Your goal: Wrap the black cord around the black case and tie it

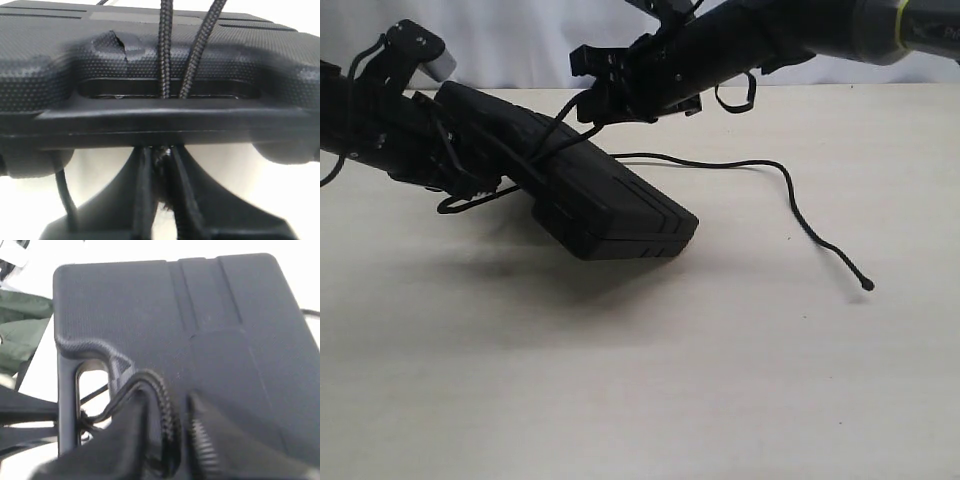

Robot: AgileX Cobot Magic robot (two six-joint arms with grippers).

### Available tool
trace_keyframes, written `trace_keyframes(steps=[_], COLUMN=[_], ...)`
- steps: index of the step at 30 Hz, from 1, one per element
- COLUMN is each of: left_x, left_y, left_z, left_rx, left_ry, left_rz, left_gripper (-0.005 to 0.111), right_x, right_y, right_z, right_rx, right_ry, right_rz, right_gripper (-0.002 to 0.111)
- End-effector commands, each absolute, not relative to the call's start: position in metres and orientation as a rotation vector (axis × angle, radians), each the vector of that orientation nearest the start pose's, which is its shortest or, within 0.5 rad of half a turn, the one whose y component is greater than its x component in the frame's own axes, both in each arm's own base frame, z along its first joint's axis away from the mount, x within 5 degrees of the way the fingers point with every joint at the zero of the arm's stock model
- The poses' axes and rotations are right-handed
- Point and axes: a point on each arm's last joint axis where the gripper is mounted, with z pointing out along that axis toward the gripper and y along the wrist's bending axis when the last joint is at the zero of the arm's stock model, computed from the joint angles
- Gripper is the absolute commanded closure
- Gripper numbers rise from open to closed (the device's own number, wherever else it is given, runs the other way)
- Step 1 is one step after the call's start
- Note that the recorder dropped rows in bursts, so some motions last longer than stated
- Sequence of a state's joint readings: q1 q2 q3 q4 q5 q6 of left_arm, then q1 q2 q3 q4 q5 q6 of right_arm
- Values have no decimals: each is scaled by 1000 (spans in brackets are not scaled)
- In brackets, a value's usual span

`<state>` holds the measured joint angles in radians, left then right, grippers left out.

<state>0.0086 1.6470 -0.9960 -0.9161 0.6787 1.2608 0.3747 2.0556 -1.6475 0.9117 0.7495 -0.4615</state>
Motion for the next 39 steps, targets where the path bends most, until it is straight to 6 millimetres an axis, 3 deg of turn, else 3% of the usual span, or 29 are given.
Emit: trace_keyframes(steps=[1, 3, 9, 12, 16, 22, 31, 36, 39], left_x=[329, 328, 316, 311, 311, 327, 351, 358, 371], left_y=[-43, -42, -38, -35, -35, -43, -60, -77, -75], left_z=[224, 223, 239, 254, 259, 236, 224, 202, 196], left_rx=[692, 719, 916, 945, 895, 851, 761, 873, 758], left_ry=[2318, 2318, 2279, 2230, 2211, 2199, 1947, 1895, 1960], left_rz=[-448, -433, -305, -210, -220, -355, -564, -522, -427], left_gripper=[107, 100, 61, 54, 54, 54, 54, 54, 54], right_x=[414, 414, 415, 416, 417, 413, 410, 410, 410], right_y=[215, 215, 215, 215, 215, 216, 217, 217, 217], right_z=[242, 242, 243, 243, 245, 244, 243, 244, 244], right_rx=[-383, -383, -368, -357, -358, -481, -707, -714, -714], right_ry=[2413, 2413, 2402, 2395, 2391, 2375, 2312, 2305, 2305], right_rz=[978, 978, 974, 974, 974, 960, 907, 902, 902], right_gripper=[104, 104, 104, 104, 104, 104, 104, 104, 104])
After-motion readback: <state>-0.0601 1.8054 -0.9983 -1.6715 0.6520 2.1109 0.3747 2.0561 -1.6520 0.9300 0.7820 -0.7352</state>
